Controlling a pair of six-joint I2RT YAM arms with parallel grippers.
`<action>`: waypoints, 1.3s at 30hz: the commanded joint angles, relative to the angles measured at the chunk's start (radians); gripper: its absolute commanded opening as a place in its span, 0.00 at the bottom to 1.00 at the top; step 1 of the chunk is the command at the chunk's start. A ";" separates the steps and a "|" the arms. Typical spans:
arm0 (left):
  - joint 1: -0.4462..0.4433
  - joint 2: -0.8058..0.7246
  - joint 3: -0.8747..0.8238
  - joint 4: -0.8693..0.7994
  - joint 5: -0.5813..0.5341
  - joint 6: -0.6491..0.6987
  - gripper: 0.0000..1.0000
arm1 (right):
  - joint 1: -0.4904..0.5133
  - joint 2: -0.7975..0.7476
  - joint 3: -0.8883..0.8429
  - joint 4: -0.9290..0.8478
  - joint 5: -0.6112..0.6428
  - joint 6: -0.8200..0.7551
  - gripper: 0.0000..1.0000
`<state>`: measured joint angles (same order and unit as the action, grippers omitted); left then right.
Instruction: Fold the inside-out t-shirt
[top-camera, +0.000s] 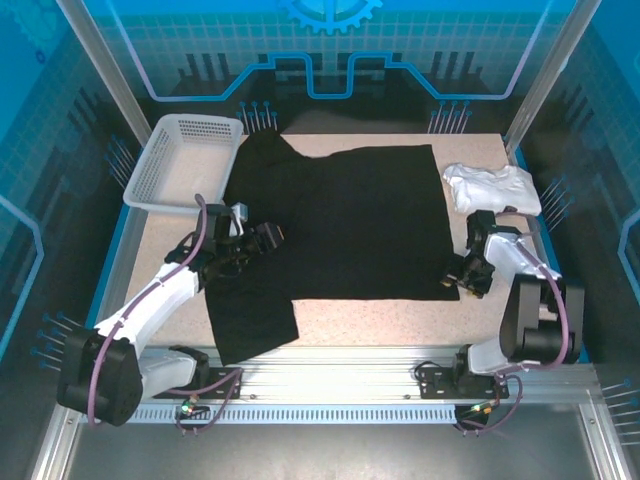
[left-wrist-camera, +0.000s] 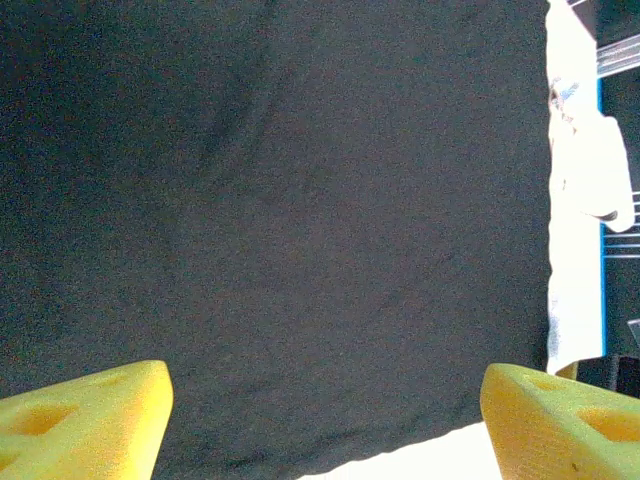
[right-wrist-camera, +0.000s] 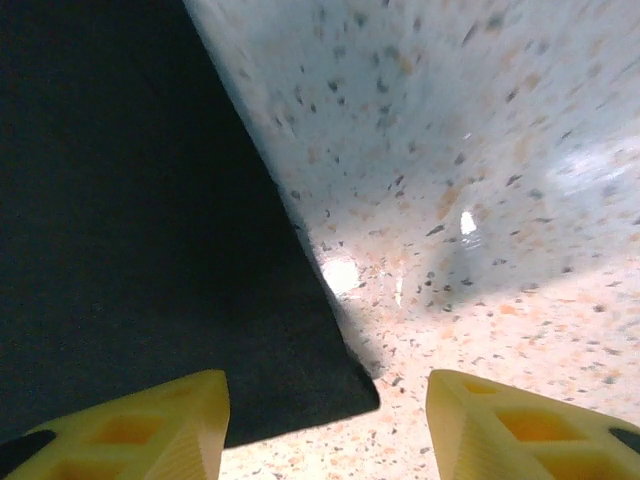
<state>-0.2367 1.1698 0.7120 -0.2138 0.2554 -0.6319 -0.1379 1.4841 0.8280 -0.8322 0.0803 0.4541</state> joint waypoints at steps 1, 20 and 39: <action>-0.002 0.015 0.044 -0.062 0.000 0.056 0.82 | 0.007 0.038 -0.031 -0.013 -0.069 0.051 0.53; -0.065 -0.093 -0.035 -0.316 -0.138 0.004 0.82 | -0.063 -0.013 -0.062 0.050 0.004 0.011 0.02; -0.357 -0.243 -0.210 -0.668 -0.317 -0.314 0.77 | -0.088 -0.156 -0.121 0.135 -0.131 -0.009 0.01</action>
<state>-0.5838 0.9607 0.5339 -0.7631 -0.0082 -0.8555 -0.2173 1.3590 0.7246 -0.7155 -0.0055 0.4587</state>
